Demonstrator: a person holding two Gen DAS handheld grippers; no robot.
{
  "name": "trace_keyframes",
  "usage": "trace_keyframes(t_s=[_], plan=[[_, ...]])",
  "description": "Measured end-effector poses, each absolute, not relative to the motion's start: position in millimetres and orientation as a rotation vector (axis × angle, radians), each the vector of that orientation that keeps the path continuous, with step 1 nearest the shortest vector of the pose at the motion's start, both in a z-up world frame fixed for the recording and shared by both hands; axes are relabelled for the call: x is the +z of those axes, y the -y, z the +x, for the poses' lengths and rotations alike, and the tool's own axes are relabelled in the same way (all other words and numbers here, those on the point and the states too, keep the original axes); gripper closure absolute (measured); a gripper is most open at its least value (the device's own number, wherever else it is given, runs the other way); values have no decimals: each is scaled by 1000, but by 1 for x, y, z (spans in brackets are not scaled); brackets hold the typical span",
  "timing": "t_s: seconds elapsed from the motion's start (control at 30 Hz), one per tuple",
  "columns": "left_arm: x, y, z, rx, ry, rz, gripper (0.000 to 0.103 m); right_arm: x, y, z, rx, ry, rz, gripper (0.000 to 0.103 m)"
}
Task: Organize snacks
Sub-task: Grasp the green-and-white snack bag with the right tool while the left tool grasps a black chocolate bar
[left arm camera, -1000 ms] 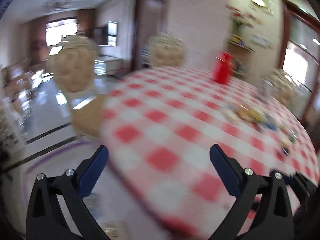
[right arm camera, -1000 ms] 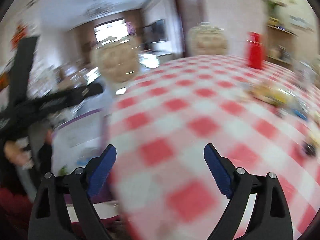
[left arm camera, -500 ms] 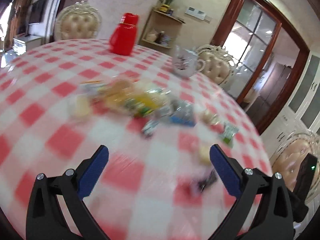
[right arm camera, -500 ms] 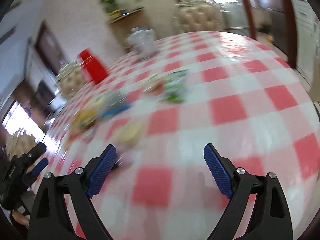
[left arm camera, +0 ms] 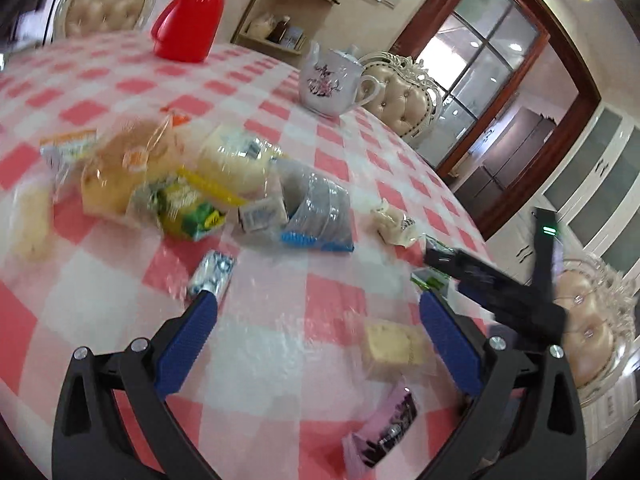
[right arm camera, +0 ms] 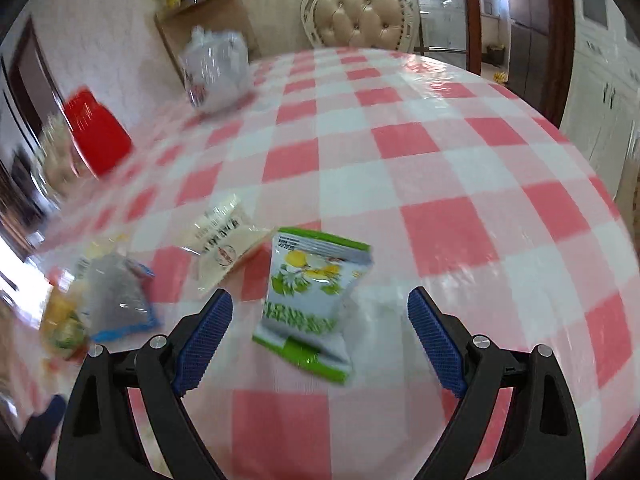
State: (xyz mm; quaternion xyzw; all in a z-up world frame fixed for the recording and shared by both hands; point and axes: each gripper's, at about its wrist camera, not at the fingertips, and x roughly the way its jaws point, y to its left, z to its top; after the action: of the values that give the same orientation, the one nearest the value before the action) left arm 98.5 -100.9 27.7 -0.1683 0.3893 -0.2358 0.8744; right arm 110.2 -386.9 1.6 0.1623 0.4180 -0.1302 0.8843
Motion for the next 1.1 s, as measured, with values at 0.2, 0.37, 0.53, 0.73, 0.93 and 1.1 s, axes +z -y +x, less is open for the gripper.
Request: trace_keyframes(t_s=[0.2, 0.37, 0.53, 0.73, 0.93, 1.1], plan=[[34, 111, 87, -515, -789, -280, 2, -2, 374, 114, -271, -894, 205, 57], [39, 135, 75, -559, -756, -126, 2, 4, 390, 96, -192, -842, 307, 65], [38, 172, 61, -618, -818, 104, 2, 17, 393, 86, -152, -773, 362, 65], [24, 186, 38, -599, -823, 345, 2, 19, 400, 83, -128, -758, 407, 64], [3, 187, 41, -681, -912, 375, 54, 21, 403, 81, -133, -747, 427, 64], [5, 181, 37, -664, -882, 379, 82, 17, 403, 82, -142, -752, 421, 64]])
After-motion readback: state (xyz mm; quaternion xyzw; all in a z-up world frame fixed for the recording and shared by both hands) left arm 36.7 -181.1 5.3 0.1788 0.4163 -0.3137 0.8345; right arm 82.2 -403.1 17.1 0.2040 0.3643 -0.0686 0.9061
